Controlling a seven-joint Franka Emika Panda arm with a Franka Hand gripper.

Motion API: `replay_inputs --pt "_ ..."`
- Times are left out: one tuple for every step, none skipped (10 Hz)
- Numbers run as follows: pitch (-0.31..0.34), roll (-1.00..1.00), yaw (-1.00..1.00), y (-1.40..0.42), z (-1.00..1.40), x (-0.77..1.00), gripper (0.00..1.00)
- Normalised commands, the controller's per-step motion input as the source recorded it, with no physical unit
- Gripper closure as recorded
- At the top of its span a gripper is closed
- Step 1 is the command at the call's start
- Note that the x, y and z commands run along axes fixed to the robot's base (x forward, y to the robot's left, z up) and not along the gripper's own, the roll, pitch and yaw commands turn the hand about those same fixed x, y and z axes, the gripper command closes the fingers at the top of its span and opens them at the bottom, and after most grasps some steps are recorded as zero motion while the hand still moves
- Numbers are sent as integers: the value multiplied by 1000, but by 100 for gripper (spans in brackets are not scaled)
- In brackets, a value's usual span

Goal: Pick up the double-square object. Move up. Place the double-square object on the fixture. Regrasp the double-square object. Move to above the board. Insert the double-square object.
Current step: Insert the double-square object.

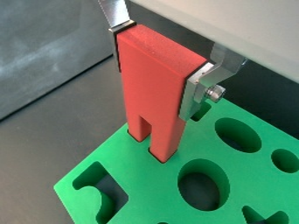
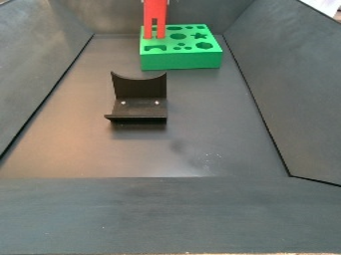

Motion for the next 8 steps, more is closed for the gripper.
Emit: replay_inputs --pt "401 0 100 120 -469 774 100" --pt "404 -11 0 117 -466 786 100" --pt "349 -161 0 131 -451 760 100" --pt "360 -114 9 197 -486 757 100" --pt "323 11 46 80 -514 206 100" --pt "6 66 0 -66 0 0 100" --pt "0 -19 0 0 0 0 100" --pt "0 0 0 0 0 0 100"
